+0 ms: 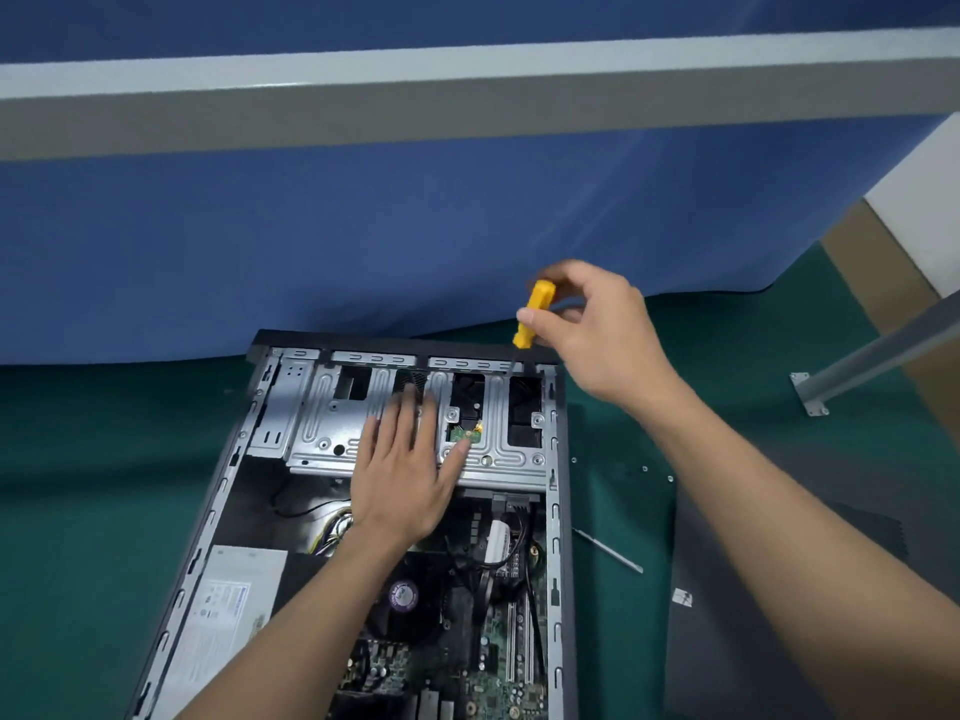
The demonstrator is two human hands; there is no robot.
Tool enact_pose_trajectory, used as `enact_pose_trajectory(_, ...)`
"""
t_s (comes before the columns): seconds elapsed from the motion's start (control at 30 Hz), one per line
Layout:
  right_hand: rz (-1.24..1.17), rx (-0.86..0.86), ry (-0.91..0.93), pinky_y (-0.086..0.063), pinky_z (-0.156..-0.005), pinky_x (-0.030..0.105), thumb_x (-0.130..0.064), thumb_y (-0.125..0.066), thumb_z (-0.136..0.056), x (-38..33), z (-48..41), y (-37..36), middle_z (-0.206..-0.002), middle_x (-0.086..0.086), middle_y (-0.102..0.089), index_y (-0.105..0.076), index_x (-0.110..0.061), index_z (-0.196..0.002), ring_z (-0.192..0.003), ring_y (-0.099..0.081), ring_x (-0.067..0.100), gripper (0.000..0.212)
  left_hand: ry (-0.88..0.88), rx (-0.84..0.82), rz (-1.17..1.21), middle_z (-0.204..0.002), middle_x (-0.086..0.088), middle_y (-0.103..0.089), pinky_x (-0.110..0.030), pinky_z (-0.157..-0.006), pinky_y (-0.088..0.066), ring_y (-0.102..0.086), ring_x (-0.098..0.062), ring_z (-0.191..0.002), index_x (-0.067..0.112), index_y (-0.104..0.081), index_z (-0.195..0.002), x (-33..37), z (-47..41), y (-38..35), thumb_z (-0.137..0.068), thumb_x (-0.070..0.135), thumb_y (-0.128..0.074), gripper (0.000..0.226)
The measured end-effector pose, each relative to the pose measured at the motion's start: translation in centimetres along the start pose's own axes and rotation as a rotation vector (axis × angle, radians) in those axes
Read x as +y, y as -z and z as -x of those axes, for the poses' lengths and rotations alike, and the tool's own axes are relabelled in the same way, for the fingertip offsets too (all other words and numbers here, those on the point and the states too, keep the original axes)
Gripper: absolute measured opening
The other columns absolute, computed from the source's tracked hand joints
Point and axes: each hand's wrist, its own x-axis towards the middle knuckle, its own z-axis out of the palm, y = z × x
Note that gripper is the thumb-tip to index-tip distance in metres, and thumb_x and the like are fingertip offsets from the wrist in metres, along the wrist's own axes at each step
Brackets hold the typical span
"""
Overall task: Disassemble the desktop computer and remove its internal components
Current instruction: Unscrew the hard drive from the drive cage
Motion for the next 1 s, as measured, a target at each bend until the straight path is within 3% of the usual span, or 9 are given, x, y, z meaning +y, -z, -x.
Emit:
enact_pose_trajectory(0.1,0.081,-0.038,0.122,-0.054,-0.076,0.029,-0.016,-0.066,-0.087,-0.3,0.0,-2.3,-0.081,-0.011,-0.062,-0.06,-0.02,-0.105,-0.071,-0.066,0.005,0.02,0.029,-0.073,0.01,-0.158,0.0,0.022,-0.042,-0.115,0.015,0.025,-0.021,-0.145,0.044,0.027,-0.144,-1.3,0.1,0.1,-0.085,0.075,0.006,0.07)
enact_pose_trajectory(0.2,0.144,-0.102,0.203,-0.054,-0.077,0.034,-0.016,-0.063,-0.09,-0.1,0.1,-4.1,-0.083,-0.006,-0.062,-0.059,-0.018,-0.107,-0.078,-0.066,0.011,0.018,0.029,-0.157,0.039,-0.148,0.005,0.034,-0.046,-0.114,0.016,0.034,-0.024,-0.139,0.057,0.036,-0.133,-1.9,0.0,0.3,-0.082,0.079,0.005,0.063)
enact_pose_trajectory(0.33,0.236,-0.161,0.258,-0.051,-0.078,0.039,-0.018,-0.06,-0.092,0.4,0.0,-5.9,-0.089,0.001,-0.063,-0.057,-0.015,-0.112,-0.081,-0.061,0.019,0.02,0.018,-0.272,0.036,-0.143,0.003,0.04,-0.049,-0.112,0.019,0.041,-0.026,-0.133,0.061,0.035,-0.13,-2.1,-0.6,0.7,-0.082,0.08,0.002,0.061)
enact_pose_trajectory(0.6,0.278,-0.173,0.244,-0.049,-0.073,0.028,-0.019,-0.06,-0.092,0.8,-0.1,-7.1,-0.092,-0.001,-0.061,-0.057,-0.017,-0.112,-0.079,-0.058,0.016,0.02,-0.007,-0.433,0.064,-0.141,0.001,0.046,-0.052,-0.108,0.024,0.049,-0.029,-0.127,0.064,0.031,-0.129,-2.3,-1.1,1.5,-0.085,0.08,-0.006,0.059)
enact_pose_trajectory(0.73,0.304,-0.164,0.249,-0.038,-0.069,0.02,-0.02,-0.059,-0.093,0.8,-0.2,-7.4,-0.089,-0.002,-0.059,-0.057,-0.017,-0.112,-0.074,-0.051,0.012,0.02,-0.004,-0.437,0.068,-0.14,0.001,0.046,-0.052,-0.109,0.023,0.05,-0.029,-0.126,0.065,0.03,-0.129,-2.3,-1.1,1.6,-0.085,0.08,-0.007,0.059)
enact_pose_trajectory(0.83,0.381,-0.199,0.291,-0.039,-0.067,0.024,-0.021,-0.061,-0.091,0.0,-0.2,-7.0,-0.083,-0.002,-0.059,-0.058,-0.015,-0.108,-0.072,-0.05,0.015,0.019,-0.003,-0.443,0.063,-0.139,0.001,0.046,-0.052,-0.109,0.023,0.05,-0.03,-0.126,0.064,0.03,-0.13,-2.3,-1.1,1.6,-0.085,0.08,-0.006,0.059)
enact_pose_trajectory(1.0,0.824,-0.402,0.306,-0.042,-0.062,0.035,-0.033,-0.055,-0.092,-2.6,-1.5,-6.2,-0.071,0.005,-0.047,-0.051,-0.013,-0.082,-0.072,-0.05,0.032,0.023,-0.004,-0.438,0.07,-0.138,0.001,0.046,-0.053,-0.11,0.022,0.049,-0.029,-0.127,0.063,0.027,-0.132,-2.2,-1.1,1.6,-0.085,0.08,-0.007,0.06)
